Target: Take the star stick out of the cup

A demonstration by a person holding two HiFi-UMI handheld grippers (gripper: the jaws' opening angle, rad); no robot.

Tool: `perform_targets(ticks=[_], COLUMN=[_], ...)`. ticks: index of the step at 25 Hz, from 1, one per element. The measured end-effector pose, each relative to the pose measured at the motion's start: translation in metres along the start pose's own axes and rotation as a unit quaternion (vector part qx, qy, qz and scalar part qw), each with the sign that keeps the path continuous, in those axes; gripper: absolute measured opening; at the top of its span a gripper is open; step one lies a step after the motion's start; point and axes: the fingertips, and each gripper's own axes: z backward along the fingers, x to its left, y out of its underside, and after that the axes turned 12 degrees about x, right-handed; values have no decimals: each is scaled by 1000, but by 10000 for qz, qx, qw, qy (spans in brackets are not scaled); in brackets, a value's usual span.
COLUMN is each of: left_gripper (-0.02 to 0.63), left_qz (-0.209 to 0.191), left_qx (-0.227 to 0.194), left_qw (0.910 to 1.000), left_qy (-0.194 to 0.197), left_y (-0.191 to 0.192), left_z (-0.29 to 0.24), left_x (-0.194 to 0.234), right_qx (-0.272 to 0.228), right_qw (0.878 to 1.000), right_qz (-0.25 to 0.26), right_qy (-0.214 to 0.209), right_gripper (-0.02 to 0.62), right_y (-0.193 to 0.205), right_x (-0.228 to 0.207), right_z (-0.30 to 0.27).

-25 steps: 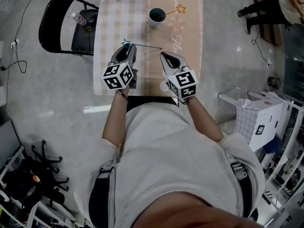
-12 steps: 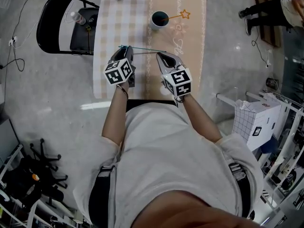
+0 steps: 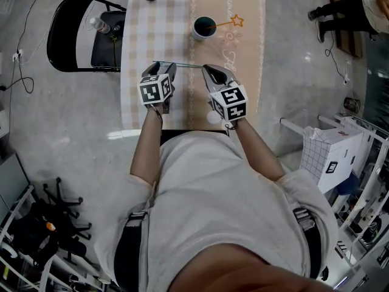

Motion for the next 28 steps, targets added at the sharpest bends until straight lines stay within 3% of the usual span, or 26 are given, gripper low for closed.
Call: perform_targets(ticks=[6, 10, 19, 21, 24, 28], left_gripper=[310, 337, 328, 280, 23, 5], left_qz=[-211, -576, -177, -220, -423, -627], left_qx=[350, 589, 190, 4, -375, -680], left_qw=[9991, 9962, 9991, 9992, 9979, 9955], left_qy=[-118, -278, -340, -346, -315, -229], left_y=[9, 16, 20, 14, -1, -17], left_z=[-4, -3, 21, 26, 37, 43], left_x=[-1, -1, 3, 0, -10, -23], right_qx=[-17, -30, -251, -361, -515, -687], right_qw=[10000, 10000, 9996, 9990, 9975, 9951], right_qz=[-36, -65, -126, -189, -324, -463], right_qy=[19, 7, 91, 204, 370, 543], right_gripper=[0, 0, 0, 0, 0, 0], right_y=[-3, -6, -16, -21, -31, -47], right_x=[-8, -12, -25, -34, -51, -76], right_z=[-2, -4, -5, -4, -2, -2])
